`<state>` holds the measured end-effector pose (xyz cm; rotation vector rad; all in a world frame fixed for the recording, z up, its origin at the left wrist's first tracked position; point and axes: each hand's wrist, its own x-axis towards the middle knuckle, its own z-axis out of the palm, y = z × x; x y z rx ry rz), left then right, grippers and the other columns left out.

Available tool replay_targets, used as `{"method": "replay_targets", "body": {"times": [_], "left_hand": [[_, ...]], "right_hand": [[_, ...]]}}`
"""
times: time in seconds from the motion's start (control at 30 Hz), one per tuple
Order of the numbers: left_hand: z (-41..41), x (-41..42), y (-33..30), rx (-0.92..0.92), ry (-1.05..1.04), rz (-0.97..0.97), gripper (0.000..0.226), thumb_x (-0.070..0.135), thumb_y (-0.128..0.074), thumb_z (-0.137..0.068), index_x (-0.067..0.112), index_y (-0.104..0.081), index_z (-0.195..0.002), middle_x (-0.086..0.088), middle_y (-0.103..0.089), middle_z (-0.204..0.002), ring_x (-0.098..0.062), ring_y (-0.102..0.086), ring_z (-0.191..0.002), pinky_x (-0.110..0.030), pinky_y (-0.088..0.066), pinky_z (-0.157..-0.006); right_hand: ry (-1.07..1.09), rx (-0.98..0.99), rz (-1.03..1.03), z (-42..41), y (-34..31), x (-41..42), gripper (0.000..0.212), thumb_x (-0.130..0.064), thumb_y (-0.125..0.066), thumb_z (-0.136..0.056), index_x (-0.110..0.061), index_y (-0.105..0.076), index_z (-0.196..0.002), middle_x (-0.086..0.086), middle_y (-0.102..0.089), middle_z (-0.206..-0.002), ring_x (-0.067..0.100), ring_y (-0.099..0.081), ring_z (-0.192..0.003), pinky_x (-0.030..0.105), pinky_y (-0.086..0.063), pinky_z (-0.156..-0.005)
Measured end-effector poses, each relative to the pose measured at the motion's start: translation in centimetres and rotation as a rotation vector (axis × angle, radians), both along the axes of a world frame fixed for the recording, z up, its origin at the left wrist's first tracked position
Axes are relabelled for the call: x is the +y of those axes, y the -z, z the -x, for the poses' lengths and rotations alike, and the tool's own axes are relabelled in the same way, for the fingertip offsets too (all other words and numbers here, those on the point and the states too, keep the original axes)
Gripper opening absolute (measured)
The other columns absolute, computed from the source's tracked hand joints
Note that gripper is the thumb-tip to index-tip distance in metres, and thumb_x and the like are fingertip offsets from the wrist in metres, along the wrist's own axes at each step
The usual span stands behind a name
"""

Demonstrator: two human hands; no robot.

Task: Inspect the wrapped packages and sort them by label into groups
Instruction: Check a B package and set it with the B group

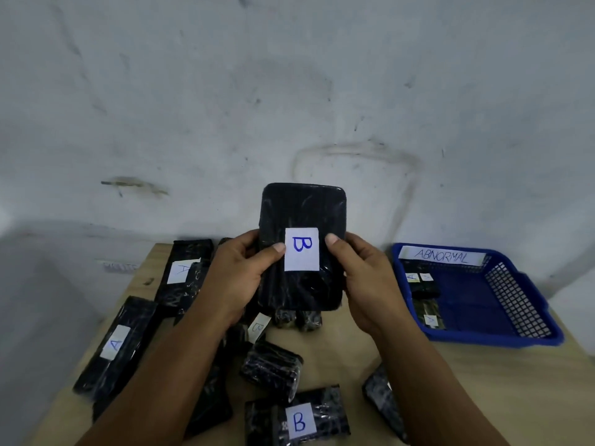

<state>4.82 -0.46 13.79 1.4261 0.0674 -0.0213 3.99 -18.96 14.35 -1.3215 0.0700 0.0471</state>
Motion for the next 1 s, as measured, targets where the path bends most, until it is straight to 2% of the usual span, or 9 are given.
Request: {"method": "replay_targets", "body": {"times": [0.13, 0.27, 0.4, 0.57, 0.7, 0.77, 0.8, 0.9, 1.0], "left_hand": [[-0.2, -0.1, -0.6, 0.016, 0.022, 0.006, 0.02, 0.01, -0.069, -0.093, 0.019, -0.077, -0.11, -0.006, -0.08, -0.104, -0.025, -0.077, -0.098, -0.045, -0.058, -0.092], [-0.6, -0.2, -1.8, -0.031, -0.021, 0.045, 0.013, 0.017, -0.069, -0.095, 0.018, -0.077, -0.105, -0.01, -0.079, -0.101, -0.029, -0.076, -0.096, -0.047, -0.059, -0.09], [-1.0, 0.1, -2.3, -0.084, -0.036, -0.005, 0.015, 0.009, -0.068, -0.095, 0.014, -0.075, -0.107, -0.007, -0.08, -0.099, -0.026, -0.077, -0.092, -0.043, -0.061, -0.083], [-0.5, 0.0, -2.3, -0.139, 0.053, -0.137, 0.027, 0.007, -0.07, -0.094, 0.022, -0.073, -0.116, 0.001, -0.08, -0.102, -0.019, -0.077, -0.095, -0.034, -0.062, -0.081], [-0.4, 0.5, -2.5, -0.186, 0.141, -0.259, 0.037, 0.028, -0.078, -0.089, 0.037, -0.069, -0.124, 0.007, -0.077, -0.113, -0.014, -0.074, -0.105, -0.041, -0.058, -0.095], [-0.5, 0.8, -2.9, -0.197, 0.158, -0.358, 0.05, 0.047, -0.078, -0.082, 0.046, -0.063, -0.13, 0.016, -0.072, -0.123, -0.009, -0.068, -0.116, -0.041, -0.053, -0.103], [-0.6, 0.9, -3.1, -0.217, 0.137, -0.415, 0.049, 0.047, -0.078, -0.084, 0.048, -0.062, -0.131, 0.022, -0.07, -0.123, -0.005, -0.066, -0.118, -0.039, -0.051, -0.106], [-0.5, 0.9, -3.6, -0.307, 0.03, -0.515, 0.041, 0.026, -0.076, -0.09, 0.05, -0.063, -0.121, 0.033, -0.069, -0.113, 0.0, -0.066, -0.108, -0.037, -0.052, -0.103], [-0.3, 1.0, -3.4, -0.392, -0.037, -0.595, 0.048, 0.014, -0.078, -0.087, 0.042, -0.066, -0.124, 0.02, -0.069, -0.12, 0.008, -0.059, -0.107, -0.036, -0.054, -0.099]], "right_hand": [[0.062, -0.008, 0.002, 0.0, -0.6, 0.2, 0.018, -0.016, -0.063, -0.103, -0.006, -0.073, -0.115, 0.012, -0.081, -0.1, 0.024, -0.079, -0.093, 0.03, -0.064, -0.074], [0.027, 0.018, 0.002, 0.5, -0.4, 0.4, 0.018, -0.018, -0.063, -0.102, -0.008, -0.073, -0.114, 0.013, -0.081, -0.101, 0.028, -0.079, -0.096, 0.037, -0.065, -0.077], [0.019, -0.01, 0.048, 0.6, -1.0, 0.4, 0.018, -0.018, -0.062, -0.103, -0.014, -0.074, -0.116, 0.006, -0.081, -0.103, 0.02, -0.078, -0.096, 0.025, -0.061, -0.074], [0.097, -0.091, 0.039, -0.2, -2.2, -0.1, 0.029, -0.018, -0.07, -0.097, -0.018, -0.07, -0.126, 0.002, -0.078, -0.111, 0.012, -0.076, -0.097, 0.021, -0.059, -0.075], [0.093, -0.185, 0.131, -0.6, -2.8, -0.9, 0.026, -0.006, -0.072, -0.094, -0.018, -0.071, -0.117, 0.001, -0.075, -0.103, 0.006, -0.074, -0.089, 0.019, -0.058, -0.074], [0.064, -0.243, 0.184, -0.5, -3.0, -1.2, 0.03, -0.003, -0.072, -0.093, -0.022, -0.07, -0.116, 0.0, -0.073, -0.105, 0.004, -0.072, -0.091, 0.019, -0.058, -0.075], [0.055, -0.26, 0.211, -0.4, -3.0, -1.2, 0.033, -0.002, -0.072, -0.093, -0.023, -0.07, -0.118, 0.0, -0.073, -0.107, 0.003, -0.072, -0.093, 0.019, -0.058, -0.076], [0.027, -0.237, 0.256, 0.0, -3.3, -1.1, 0.047, -0.011, -0.075, -0.093, -0.029, -0.064, -0.135, -0.002, -0.073, -0.119, -0.001, -0.07, -0.104, 0.02, -0.058, -0.087], [0.0, -0.053, 0.24, 0.5, -4.0, -1.1, 0.052, -0.038, -0.071, -0.093, -0.044, -0.056, -0.143, -0.009, -0.064, -0.136, 0.008, -0.061, -0.124, 0.038, -0.048, -0.109]]}}
